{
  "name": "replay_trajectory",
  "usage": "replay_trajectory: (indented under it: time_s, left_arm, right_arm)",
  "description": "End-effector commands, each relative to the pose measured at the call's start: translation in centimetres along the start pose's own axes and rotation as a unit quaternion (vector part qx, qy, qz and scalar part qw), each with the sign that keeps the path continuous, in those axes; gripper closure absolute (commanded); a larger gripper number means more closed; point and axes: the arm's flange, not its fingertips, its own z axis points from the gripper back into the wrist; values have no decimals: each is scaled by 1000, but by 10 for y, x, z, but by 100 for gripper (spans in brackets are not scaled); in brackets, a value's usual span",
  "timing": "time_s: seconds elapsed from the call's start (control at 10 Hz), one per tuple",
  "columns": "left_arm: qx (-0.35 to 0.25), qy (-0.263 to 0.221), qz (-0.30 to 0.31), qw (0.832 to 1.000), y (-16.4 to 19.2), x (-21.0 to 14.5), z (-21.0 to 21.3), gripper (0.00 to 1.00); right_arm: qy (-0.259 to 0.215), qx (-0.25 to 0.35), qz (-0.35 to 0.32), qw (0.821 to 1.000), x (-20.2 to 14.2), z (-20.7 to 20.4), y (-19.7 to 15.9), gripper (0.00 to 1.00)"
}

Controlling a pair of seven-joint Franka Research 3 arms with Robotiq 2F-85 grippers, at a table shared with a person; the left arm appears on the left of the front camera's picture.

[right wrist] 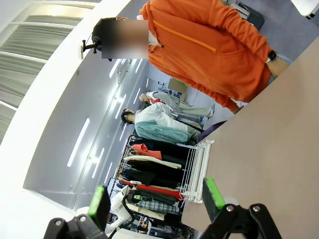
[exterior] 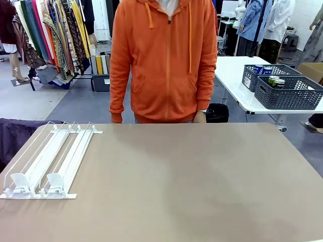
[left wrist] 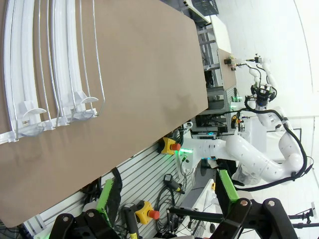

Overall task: Retrieve and store the cans from the dispenser.
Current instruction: Pick up one can from the Automatic Can Dispenser and place it in the middle of the table.

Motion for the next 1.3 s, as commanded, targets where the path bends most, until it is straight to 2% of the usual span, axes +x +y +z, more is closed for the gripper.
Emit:
replay_trajectory:
  time_s: [0.0,1.2]
  left_arm:
    - [-10,-4,-6,1000,-2,0,1,0]
    - [-10,-4,-6,1000,-2,0,1,0]
  right_arm:
    - [-7,10,10,1000,3,-2,2,0]
    - [-7,10,10,1000,3,-2,2,0]
